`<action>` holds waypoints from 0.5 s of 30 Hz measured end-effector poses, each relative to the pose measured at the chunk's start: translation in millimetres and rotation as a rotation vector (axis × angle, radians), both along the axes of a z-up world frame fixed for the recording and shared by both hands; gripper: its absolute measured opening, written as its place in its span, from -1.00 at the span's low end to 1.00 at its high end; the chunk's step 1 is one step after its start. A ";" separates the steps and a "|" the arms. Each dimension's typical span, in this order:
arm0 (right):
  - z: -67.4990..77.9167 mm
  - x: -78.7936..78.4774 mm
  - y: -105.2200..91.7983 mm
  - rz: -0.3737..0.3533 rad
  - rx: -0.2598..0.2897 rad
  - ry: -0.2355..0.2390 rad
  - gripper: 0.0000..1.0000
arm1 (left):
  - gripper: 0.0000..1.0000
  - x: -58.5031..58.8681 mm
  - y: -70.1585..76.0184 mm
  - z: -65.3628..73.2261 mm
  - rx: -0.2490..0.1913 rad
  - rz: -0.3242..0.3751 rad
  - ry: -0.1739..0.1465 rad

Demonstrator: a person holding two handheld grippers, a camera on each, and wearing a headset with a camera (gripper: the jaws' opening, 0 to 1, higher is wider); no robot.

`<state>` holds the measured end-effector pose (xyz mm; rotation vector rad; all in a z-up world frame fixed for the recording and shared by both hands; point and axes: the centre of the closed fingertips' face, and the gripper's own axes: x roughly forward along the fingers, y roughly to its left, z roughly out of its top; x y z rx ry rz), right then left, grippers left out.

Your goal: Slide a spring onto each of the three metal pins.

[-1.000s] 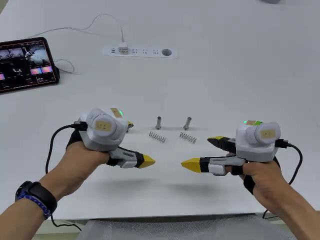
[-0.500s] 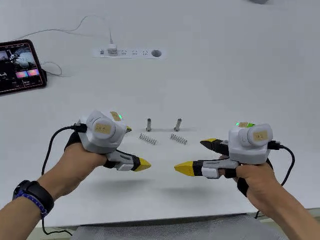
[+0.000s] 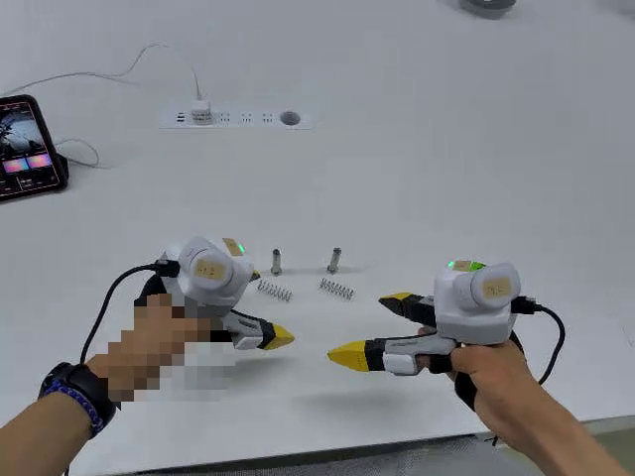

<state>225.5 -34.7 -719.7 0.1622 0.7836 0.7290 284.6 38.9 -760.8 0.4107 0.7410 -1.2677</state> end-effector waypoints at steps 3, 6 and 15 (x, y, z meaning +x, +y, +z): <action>0.6 -0.7 -0.5 -0.001 0.005 0.003 0.64 | 0.29 1.7 -4.0 -4.7 0.000 0.002 0.012; -0.2 -1.3 -1.9 -0.001 0.001 0.004 0.64 | 0.26 5.5 -8.5 -10.9 0.000 0.001 0.014; -1.8 -3.3 1.2 0.000 0.009 0.013 0.64 | 0.15 17.9 -17.4 -26.7 0.007 0.029 0.039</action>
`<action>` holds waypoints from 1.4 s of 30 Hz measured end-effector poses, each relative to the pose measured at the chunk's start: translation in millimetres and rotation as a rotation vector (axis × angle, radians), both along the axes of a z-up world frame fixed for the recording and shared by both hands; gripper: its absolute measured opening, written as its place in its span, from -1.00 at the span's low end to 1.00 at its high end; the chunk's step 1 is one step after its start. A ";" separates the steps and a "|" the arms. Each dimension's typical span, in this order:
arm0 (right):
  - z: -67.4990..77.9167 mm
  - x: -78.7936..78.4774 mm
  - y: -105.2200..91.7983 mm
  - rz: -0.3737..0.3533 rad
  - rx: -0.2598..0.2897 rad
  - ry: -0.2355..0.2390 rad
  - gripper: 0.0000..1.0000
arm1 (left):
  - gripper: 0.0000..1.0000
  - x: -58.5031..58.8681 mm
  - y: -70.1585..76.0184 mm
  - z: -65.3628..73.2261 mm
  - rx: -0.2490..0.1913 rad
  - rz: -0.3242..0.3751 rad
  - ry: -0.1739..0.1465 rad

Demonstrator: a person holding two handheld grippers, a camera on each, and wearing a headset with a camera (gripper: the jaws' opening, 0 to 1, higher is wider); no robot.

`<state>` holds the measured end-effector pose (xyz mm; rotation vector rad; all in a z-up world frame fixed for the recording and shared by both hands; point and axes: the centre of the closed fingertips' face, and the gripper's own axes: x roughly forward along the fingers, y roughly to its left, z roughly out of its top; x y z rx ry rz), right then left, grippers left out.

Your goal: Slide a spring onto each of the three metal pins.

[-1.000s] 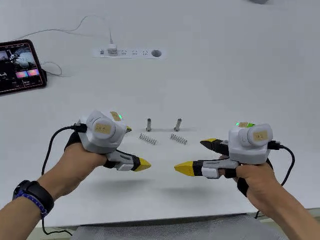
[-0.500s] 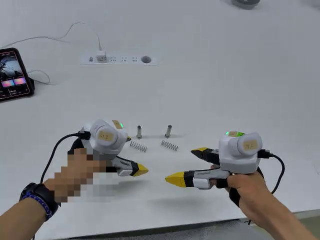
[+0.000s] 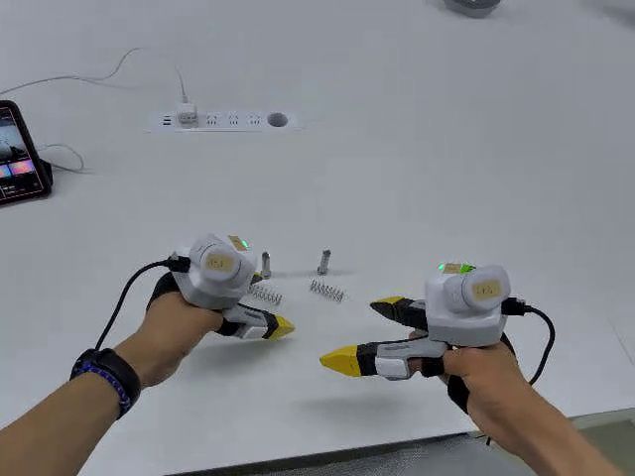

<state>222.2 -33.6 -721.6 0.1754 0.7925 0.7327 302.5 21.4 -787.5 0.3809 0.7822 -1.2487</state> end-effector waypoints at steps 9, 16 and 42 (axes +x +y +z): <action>0.0 -0.6 -5.3 -0.010 0.000 0.004 0.64 | -0.10 -2.0 13.5 -10.7 0.045 -0.003 -0.006; -1.0 -1.4 -4.8 -0.009 0.001 0.006 0.63 | -0.22 -8.6 26.6 -13.0 0.064 0.003 -0.024; 3.3 -7.2 8.7 0.041 -0.009 -0.013 0.62 | -0.78 -39.3 49.3 -15.7 0.102 0.003 -0.094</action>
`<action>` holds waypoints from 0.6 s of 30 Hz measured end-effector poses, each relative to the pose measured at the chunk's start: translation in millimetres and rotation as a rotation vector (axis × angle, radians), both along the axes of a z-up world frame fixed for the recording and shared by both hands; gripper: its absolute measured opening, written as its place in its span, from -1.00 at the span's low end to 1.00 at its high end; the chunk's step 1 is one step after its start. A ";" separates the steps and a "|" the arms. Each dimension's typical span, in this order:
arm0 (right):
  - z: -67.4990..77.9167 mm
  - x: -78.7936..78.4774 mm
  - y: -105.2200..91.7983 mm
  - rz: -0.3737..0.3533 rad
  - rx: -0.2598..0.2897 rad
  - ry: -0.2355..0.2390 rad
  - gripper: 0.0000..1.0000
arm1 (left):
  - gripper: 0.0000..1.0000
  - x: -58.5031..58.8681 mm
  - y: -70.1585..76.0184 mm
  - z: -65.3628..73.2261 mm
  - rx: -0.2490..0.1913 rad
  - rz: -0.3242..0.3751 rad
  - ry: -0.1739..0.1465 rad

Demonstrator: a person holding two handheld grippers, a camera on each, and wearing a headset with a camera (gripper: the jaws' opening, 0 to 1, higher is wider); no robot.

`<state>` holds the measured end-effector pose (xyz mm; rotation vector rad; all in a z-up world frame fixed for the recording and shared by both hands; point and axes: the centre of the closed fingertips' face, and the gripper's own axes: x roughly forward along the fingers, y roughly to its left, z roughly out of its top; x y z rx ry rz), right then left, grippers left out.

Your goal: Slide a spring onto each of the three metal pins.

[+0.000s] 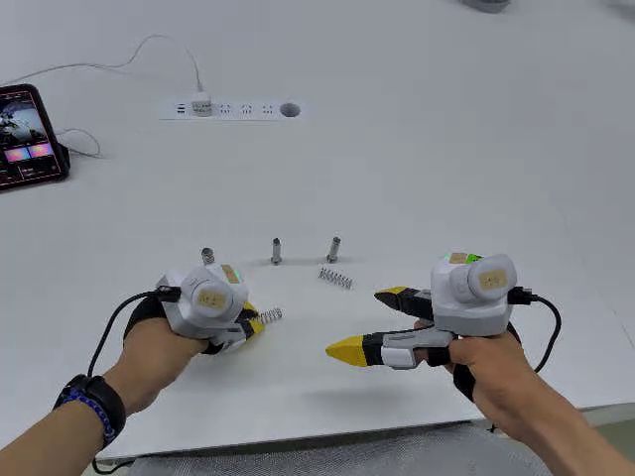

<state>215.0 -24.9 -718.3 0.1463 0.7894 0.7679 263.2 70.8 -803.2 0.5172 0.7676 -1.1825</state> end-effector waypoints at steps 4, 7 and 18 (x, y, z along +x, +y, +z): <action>1.0 -0.5 2.6 0.010 0.000 -0.002 0.62 | -0.79 -1.0 5.6 0.6 0.003 0.032 0.015; 2.0 0.0 3.6 0.016 -0.003 -0.007 0.62 | -0.79 -2.6 9.4 2.5 -0.006 0.055 0.029; 3.6 -1.3 5.3 0.020 0.006 -0.008 0.62 | -0.79 -9.7 16.8 15.3 -0.059 0.111 0.062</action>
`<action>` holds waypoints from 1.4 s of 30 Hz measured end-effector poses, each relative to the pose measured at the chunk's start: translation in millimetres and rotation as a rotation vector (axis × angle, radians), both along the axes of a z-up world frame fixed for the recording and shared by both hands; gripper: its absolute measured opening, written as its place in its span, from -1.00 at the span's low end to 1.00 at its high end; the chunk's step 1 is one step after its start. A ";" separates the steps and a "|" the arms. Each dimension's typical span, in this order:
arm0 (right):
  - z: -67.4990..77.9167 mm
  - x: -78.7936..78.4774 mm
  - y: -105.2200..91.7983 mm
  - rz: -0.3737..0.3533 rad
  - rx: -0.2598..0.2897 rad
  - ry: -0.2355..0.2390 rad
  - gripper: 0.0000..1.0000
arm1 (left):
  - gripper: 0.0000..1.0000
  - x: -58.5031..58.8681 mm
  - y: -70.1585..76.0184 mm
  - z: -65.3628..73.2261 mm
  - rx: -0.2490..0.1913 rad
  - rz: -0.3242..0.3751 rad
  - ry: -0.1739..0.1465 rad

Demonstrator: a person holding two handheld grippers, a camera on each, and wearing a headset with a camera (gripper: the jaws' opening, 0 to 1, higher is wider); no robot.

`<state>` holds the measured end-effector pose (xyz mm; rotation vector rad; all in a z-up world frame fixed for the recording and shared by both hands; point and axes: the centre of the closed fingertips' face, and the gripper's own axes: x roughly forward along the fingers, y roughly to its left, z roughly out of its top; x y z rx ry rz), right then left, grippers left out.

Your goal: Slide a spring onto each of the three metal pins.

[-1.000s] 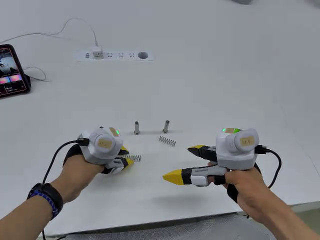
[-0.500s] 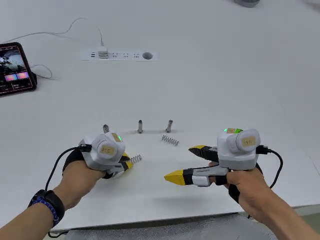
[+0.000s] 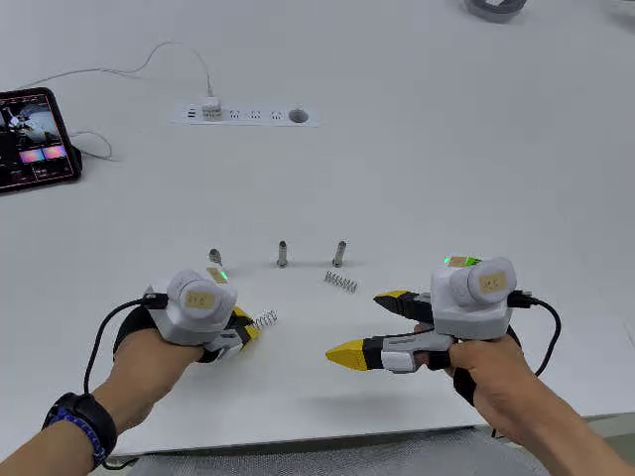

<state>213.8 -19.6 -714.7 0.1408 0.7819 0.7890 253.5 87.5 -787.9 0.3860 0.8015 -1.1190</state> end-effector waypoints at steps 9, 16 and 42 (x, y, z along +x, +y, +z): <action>-2.2 -4.6 1.9 0.003 0.009 0.011 0.62 | -0.79 -11.5 13.6 11.0 -0.035 0.023 0.007; -2.2 -6.3 2.8 0.001 0.024 0.019 0.61 | -0.79 -17.6 25.7 20.9 -0.059 0.043 0.005; 8.9 -3.8 17.5 0.042 0.081 0.021 0.56 | -0.79 -10.4 18.5 84.6 -0.118 0.011 -0.107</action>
